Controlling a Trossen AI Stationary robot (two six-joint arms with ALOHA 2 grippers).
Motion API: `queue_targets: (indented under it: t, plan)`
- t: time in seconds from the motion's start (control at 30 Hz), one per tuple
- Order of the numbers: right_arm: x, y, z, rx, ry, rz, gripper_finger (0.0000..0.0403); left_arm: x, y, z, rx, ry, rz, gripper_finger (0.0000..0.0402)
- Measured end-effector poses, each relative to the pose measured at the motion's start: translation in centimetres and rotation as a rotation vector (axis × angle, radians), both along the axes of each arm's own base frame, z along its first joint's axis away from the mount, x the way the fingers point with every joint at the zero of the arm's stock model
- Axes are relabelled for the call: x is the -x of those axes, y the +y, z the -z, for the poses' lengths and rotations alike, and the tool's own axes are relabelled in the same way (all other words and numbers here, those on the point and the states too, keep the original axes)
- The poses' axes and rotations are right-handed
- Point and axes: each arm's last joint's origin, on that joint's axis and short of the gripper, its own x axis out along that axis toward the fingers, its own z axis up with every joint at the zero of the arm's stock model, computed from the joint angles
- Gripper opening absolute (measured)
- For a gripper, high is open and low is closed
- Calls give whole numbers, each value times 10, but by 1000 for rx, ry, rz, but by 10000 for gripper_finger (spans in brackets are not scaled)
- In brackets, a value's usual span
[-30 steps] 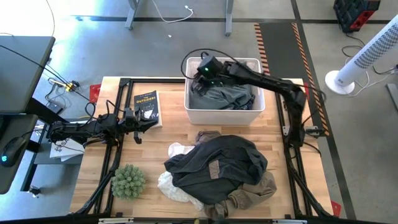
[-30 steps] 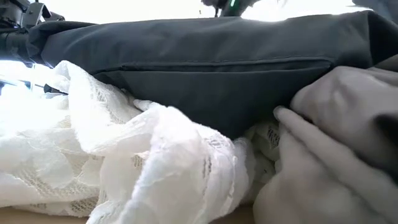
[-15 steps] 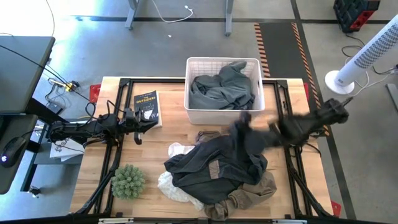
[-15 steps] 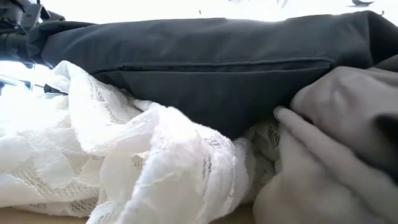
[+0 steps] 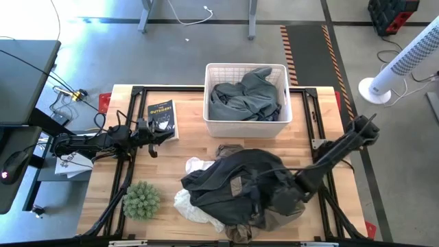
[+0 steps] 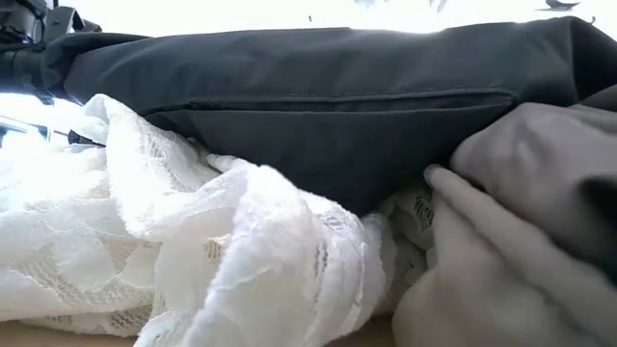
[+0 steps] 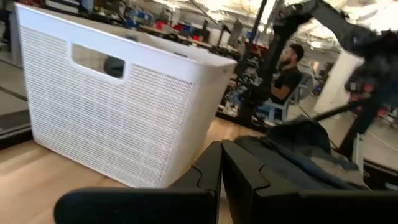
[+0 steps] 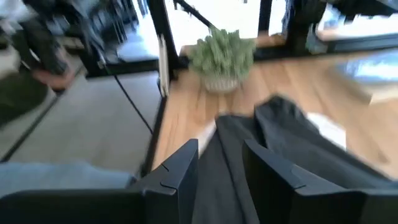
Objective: Sort clothes
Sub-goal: Put the brown and black jacket into the white bin
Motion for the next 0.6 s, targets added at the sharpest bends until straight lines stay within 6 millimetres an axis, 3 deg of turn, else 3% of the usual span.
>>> queue_targets:
  t: [0.13,0.3,0.47,0.6]
  plan:
    - [-14,-18,11,-43,100,-16,152,0,0,0,22,-10,4,10]
    - [-25,-44,20,-100,238,-58,215,0,0,0,42,-9,12,10]
    - [-25,-59,34,4,355,-4,269,0,0,0,52,-13,10,10]
    - [-30,-69,57,48,412,17,282,0,0,0,66,-20,10,10]
